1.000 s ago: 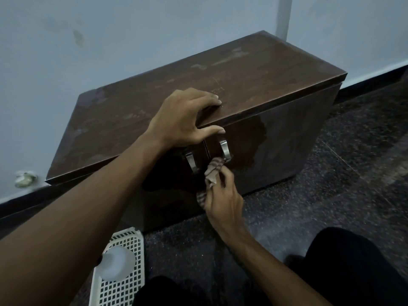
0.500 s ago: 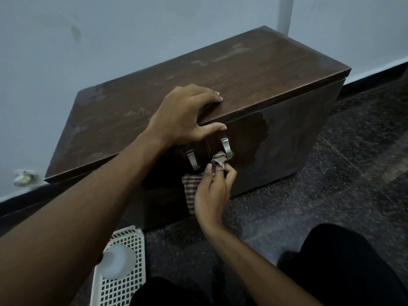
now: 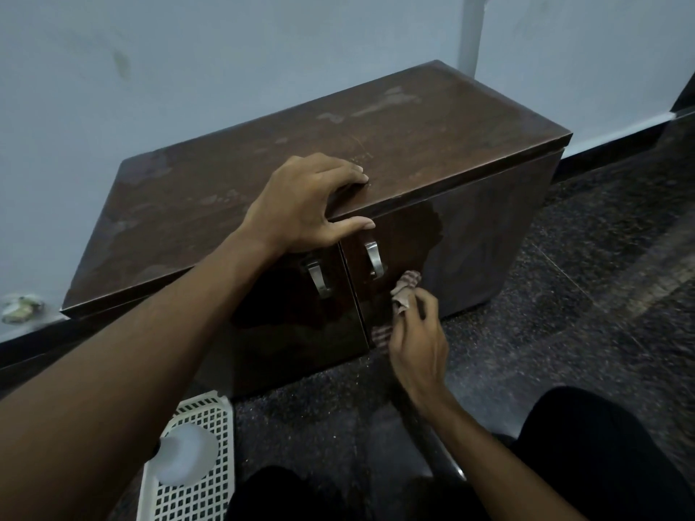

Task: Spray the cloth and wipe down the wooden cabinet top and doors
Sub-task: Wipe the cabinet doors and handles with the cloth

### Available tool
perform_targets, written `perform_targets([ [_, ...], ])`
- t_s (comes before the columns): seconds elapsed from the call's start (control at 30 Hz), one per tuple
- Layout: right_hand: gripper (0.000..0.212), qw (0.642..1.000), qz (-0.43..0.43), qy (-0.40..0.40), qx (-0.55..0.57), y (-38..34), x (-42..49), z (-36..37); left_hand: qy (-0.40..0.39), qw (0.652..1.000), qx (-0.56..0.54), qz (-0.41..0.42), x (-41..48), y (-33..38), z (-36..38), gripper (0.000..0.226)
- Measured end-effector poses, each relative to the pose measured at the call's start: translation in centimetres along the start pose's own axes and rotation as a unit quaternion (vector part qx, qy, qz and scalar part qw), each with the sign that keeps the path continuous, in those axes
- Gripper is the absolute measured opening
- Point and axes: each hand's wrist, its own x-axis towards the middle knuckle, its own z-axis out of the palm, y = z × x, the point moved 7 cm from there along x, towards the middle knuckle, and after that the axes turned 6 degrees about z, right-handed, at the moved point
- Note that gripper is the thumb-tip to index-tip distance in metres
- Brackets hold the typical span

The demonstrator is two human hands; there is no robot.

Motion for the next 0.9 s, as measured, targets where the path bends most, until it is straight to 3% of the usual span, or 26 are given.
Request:
perform_targets([
  [0.2,0.048,0.970,-0.231,0.003,-0.079,-2.2,3.6,-2.1,0.004,1.000,0.002,0.003,0.0,0.0,0.0,0.061],
  [0.37,0.055,0.937,-0.326,0.025,-0.125,-0.7,4.8,-2.3,-0.007,1.000,0.007,0.004,0.0,0.1,0.1,0.062],
  [0.57,0.064,0.921,-0.352,-0.012,-0.166,1.7,4.0,-0.9,0.003,1.000,0.009,0.005,0.0,0.1,-0.1,0.062],
  [0.77,0.055,0.937,-0.324,0.050,-0.122,-1.2,4.7,-2.1,-0.006,1.000,0.003,0.001,0.1,-0.1,0.1,0.063],
  [0.9,0.054,0.949,-0.297,0.039,-0.097,-1.3,4.2,-1.9,-0.005,1.000,0.008,0.004,0.1,-0.2,0.2,0.063],
])
